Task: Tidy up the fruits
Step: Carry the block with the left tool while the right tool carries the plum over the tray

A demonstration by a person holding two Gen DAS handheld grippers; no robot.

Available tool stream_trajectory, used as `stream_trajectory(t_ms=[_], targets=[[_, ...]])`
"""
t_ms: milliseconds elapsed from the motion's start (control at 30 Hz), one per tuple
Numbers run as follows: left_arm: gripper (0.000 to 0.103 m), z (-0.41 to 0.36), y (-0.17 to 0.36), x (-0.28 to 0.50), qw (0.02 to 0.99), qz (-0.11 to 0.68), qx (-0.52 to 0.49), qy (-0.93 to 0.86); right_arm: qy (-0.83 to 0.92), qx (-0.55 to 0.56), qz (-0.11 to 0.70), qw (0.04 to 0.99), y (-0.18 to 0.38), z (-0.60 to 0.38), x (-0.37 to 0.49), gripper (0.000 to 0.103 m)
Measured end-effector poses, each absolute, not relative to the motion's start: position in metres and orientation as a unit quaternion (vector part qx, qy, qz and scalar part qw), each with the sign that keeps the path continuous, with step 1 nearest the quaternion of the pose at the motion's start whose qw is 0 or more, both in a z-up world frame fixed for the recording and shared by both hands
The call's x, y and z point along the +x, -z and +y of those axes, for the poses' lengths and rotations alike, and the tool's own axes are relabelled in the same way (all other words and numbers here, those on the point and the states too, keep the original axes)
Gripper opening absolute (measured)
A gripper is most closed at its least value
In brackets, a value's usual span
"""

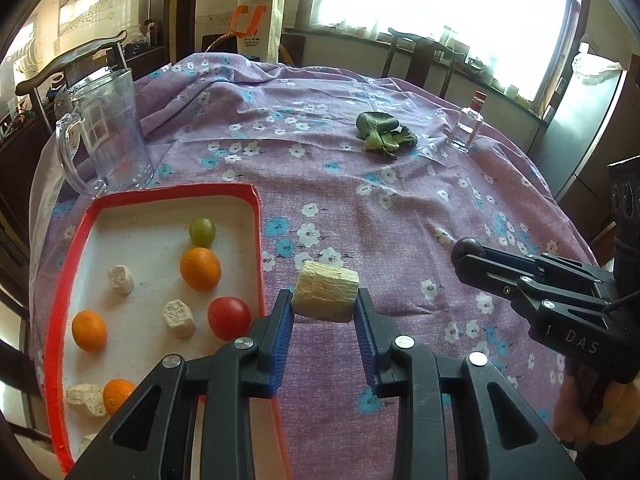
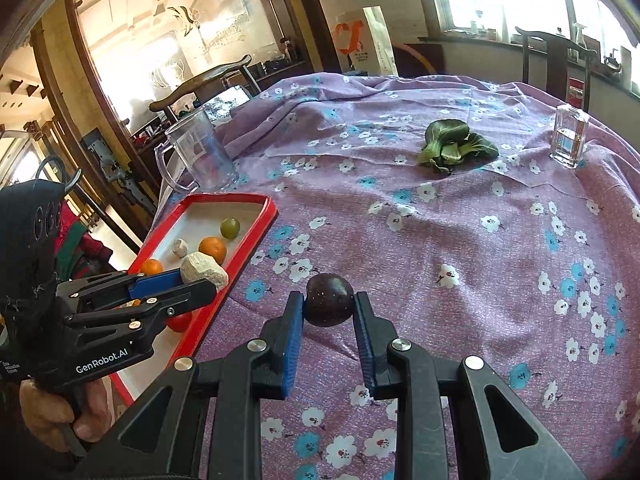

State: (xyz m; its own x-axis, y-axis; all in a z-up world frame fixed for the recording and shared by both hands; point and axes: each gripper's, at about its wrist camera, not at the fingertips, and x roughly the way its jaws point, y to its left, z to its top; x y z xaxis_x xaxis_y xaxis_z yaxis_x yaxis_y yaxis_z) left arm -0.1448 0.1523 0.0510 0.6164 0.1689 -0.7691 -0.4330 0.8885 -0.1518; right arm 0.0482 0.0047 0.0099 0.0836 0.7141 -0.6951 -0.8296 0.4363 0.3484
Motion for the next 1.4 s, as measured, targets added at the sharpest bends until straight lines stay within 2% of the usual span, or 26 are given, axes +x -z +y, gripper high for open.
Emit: stream_trajectory(t_ms=[833,1400], targets=[[0.030,0.226,-0.055,-0.199,0.872,0.379,-0.210,-0.228,-0.571,-0.116,0.413,0.700,-0.021,0.089,0.004,0.025],[0.030,0.296,-0.048,-0.177,0.857,0.389,-0.213,-0.262,-0.585,-0.131,0.421,0.681,-0.021,0.182,0.007,0.025]])
